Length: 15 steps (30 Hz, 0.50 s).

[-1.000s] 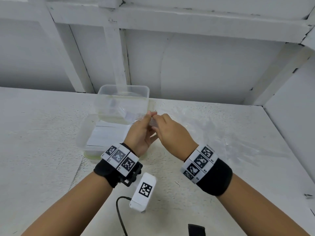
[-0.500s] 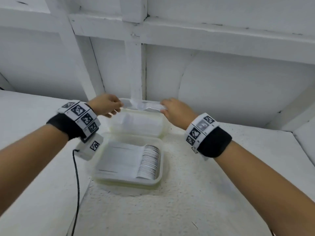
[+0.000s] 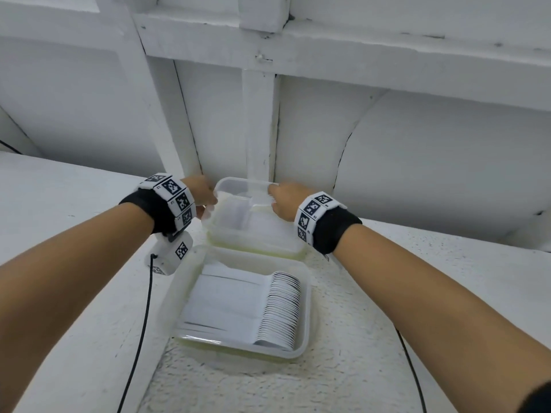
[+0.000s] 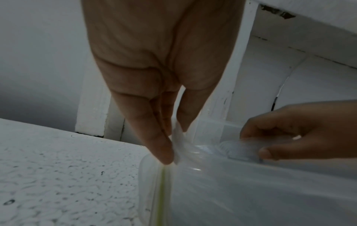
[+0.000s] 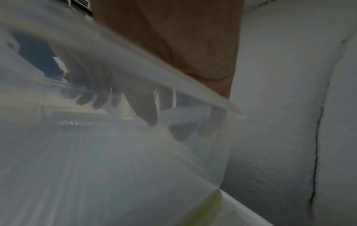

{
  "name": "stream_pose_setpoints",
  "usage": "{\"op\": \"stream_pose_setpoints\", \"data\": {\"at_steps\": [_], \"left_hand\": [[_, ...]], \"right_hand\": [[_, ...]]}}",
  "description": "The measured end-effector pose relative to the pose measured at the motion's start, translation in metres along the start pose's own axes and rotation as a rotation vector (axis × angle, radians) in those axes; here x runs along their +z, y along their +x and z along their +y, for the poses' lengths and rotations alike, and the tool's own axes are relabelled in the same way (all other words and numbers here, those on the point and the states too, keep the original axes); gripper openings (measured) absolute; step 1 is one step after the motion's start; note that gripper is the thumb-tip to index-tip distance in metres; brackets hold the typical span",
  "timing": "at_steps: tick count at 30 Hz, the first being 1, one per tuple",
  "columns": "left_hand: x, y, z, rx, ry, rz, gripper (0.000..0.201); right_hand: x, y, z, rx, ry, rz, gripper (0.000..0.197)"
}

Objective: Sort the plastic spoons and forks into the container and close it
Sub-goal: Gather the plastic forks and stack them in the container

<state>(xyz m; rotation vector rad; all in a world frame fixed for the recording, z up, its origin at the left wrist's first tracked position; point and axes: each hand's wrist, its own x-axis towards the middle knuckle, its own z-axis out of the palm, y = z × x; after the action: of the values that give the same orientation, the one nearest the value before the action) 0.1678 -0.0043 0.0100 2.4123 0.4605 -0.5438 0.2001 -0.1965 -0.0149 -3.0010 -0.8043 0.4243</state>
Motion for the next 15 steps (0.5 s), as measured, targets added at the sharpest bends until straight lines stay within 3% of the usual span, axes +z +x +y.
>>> {"op": "stream_pose_setpoints", "data": {"at_steps": [4,8,13,15], "left_hand": [[0.0,0.001,-0.004,0.016,-0.014,0.0,0.018],[0.001,0.003,-0.005,0.016,-0.016,-0.003,0.013],[0.001,0.005,-0.007,0.017,-0.042,0.004,0.012],[0.001,0.005,-0.008,0.021,-0.055,-0.002,0.012]], "right_hand": [[0.008,0.008,0.0,0.024,-0.045,-0.026,0.019],[0.007,0.015,0.0,0.032,0.008,-0.093,0.037],[0.012,0.014,0.0,0.04,0.028,-0.116,0.03],[0.011,0.013,-0.002,0.04,0.043,-0.119,0.038]]}}
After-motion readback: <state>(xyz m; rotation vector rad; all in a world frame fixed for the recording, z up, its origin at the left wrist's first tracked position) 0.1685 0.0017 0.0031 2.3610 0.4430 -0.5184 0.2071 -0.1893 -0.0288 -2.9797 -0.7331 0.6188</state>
